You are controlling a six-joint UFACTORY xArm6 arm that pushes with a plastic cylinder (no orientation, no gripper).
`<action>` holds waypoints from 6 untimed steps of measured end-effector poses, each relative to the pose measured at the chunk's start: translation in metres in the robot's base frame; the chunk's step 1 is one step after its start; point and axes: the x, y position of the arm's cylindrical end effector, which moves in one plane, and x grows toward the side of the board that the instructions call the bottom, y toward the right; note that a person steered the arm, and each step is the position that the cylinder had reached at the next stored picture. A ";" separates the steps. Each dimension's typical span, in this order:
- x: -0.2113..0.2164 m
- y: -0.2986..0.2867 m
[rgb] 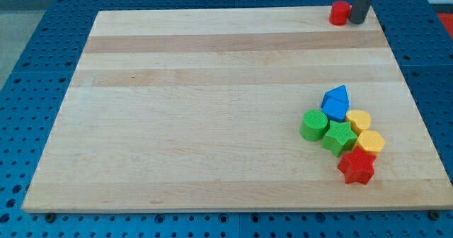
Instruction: Point your arm at the center right
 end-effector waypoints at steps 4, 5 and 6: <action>0.187 0.012; 0.206 0.011; 0.212 0.000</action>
